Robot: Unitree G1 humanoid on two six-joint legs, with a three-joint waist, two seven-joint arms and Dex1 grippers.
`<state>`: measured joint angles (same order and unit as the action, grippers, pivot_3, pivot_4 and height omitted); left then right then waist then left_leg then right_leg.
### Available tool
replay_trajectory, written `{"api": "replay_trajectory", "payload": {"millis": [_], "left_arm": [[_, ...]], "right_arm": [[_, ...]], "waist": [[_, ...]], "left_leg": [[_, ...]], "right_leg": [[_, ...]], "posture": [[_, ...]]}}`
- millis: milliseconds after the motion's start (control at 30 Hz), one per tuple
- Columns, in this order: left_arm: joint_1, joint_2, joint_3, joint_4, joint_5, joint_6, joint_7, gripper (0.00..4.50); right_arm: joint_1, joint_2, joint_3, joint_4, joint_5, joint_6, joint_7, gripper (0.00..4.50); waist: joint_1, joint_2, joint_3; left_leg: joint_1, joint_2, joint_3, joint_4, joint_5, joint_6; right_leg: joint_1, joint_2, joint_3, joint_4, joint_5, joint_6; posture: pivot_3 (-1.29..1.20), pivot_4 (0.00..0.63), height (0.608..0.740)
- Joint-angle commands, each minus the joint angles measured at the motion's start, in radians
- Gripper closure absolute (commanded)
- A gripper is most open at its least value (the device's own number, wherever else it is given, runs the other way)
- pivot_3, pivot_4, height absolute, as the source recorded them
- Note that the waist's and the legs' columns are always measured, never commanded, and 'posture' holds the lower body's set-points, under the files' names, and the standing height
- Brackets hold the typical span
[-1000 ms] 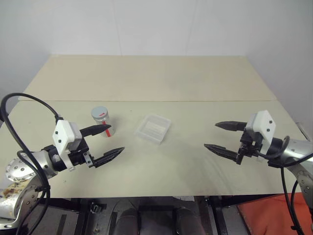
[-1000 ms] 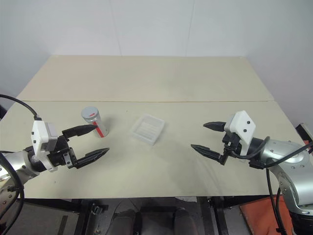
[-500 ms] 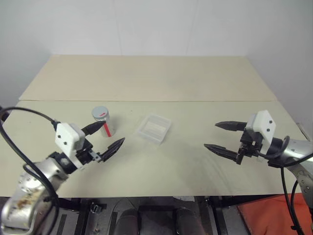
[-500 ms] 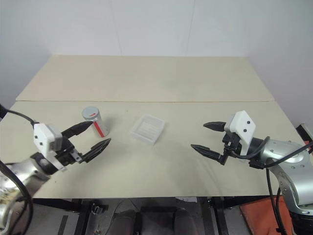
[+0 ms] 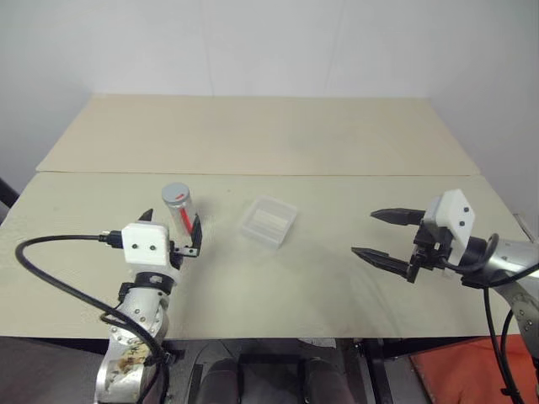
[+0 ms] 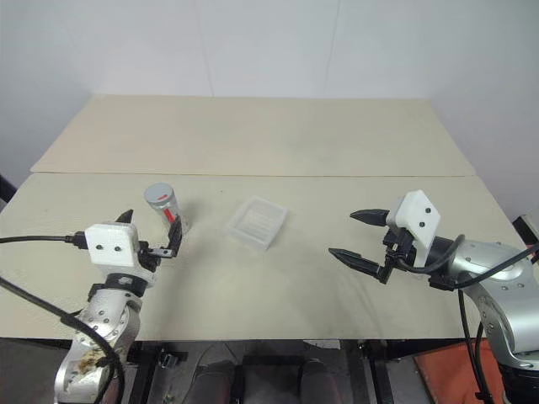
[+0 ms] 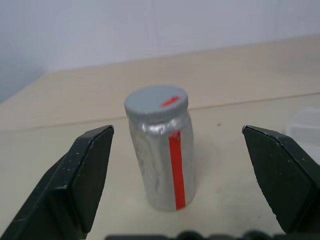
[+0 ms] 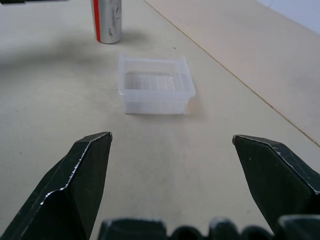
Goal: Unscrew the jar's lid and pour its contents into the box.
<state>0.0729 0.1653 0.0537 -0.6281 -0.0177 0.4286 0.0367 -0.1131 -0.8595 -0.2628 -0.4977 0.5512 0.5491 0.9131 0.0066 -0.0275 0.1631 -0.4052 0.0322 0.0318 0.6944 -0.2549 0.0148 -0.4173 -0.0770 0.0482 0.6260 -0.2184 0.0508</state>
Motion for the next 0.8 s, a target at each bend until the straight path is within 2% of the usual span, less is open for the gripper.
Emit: {"api": "replay_trajectory", "payload": {"millis": [33, 300, 800], "left_arm": [[-0.044, -0.041, -0.002, 0.014, 0.032, 0.020, 0.050, 0.01], [-0.118, -0.100, -0.008, 0.102, 0.087, 0.020, 0.108, 0.01], [-0.247, -0.123, -0.001, 0.271, 0.124, -0.013, 0.154, 0.01]], "right_arm": [[-0.014, -0.012, -0.023, -0.015, 0.001, -0.028, 0.000, 0.00], [-0.010, -0.013, -0.025, -0.016, 0.002, -0.029, 0.004, 0.00], [0.026, -0.021, -0.063, -0.047, 0.042, -0.029, 0.053, 0.00]], "waist": [[0.001, 0.000, 0.000], [0.004, 0.000, 0.000], [0.005, 0.000, 0.000]], "left_leg": [[0.000, 0.000, 0.000, 0.000, 0.000, 0.000], [-0.001, 0.000, 0.000, 0.000, 0.000, 0.000], [-0.001, 0.000, 0.000, 0.000, 0.000, 0.000]], "right_leg": [[0.000, 0.000, 0.000, 0.000, 0.000, 0.000], [0.000, 0.000, 0.000, 0.000, 0.000, 0.000], [0.000, 0.000, 0.000, -0.001, 0.000, 0.000]], "posture": [[0.00, 0.150, 0.740], [0.00, 0.150, 0.740], [0.00, 0.150, 0.740]]}}
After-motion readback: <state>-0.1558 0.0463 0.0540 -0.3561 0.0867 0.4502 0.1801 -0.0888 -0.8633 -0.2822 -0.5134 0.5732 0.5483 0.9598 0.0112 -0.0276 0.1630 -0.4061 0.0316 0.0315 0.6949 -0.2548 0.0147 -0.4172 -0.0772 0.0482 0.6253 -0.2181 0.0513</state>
